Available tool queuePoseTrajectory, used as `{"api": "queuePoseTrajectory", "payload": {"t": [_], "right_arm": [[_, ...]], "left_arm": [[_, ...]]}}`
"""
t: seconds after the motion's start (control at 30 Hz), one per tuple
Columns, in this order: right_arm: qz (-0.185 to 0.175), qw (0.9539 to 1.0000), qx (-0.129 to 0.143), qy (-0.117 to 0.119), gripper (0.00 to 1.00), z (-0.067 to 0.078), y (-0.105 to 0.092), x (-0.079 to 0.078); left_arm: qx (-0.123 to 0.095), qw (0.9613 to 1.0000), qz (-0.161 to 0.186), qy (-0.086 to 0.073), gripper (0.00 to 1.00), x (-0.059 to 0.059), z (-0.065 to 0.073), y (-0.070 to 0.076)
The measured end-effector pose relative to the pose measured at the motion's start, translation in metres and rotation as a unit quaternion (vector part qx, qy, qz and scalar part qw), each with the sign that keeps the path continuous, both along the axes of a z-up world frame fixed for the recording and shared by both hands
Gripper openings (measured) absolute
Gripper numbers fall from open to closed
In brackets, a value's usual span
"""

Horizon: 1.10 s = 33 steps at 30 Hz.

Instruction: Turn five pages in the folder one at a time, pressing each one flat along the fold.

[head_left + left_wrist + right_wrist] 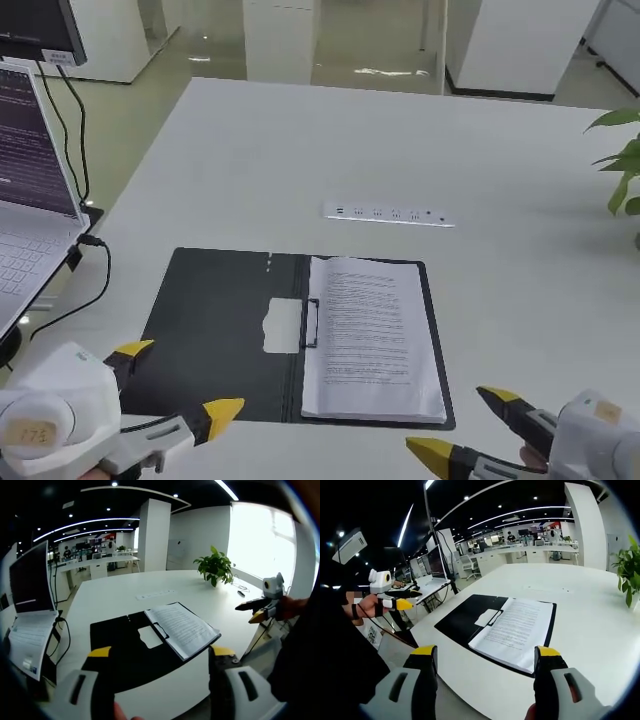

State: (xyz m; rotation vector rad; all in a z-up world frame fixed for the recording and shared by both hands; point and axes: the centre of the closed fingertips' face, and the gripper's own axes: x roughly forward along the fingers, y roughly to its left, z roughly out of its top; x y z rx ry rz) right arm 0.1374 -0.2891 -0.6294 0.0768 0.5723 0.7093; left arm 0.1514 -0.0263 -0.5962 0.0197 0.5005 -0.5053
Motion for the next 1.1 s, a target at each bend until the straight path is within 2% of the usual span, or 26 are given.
{"api": "queuePoseTrajectory", "payload": {"t": [0.83, 1.1], "right_arm": [[0.004, 0.9999, 0.002, 0.009, 0.78, -0.002, 0.002, -0.011], [-0.005, 0.9999, 0.001, 0.009, 0.78, -0.004, -0.002, -0.014]], "left_arm": [[0.002, 0.9998, -0.017, 0.004, 0.76, -0.01, -0.002, -0.01], [0.016, 0.9992, -0.036, 0.01, 0.76, -0.013, -0.005, -0.008]]}}
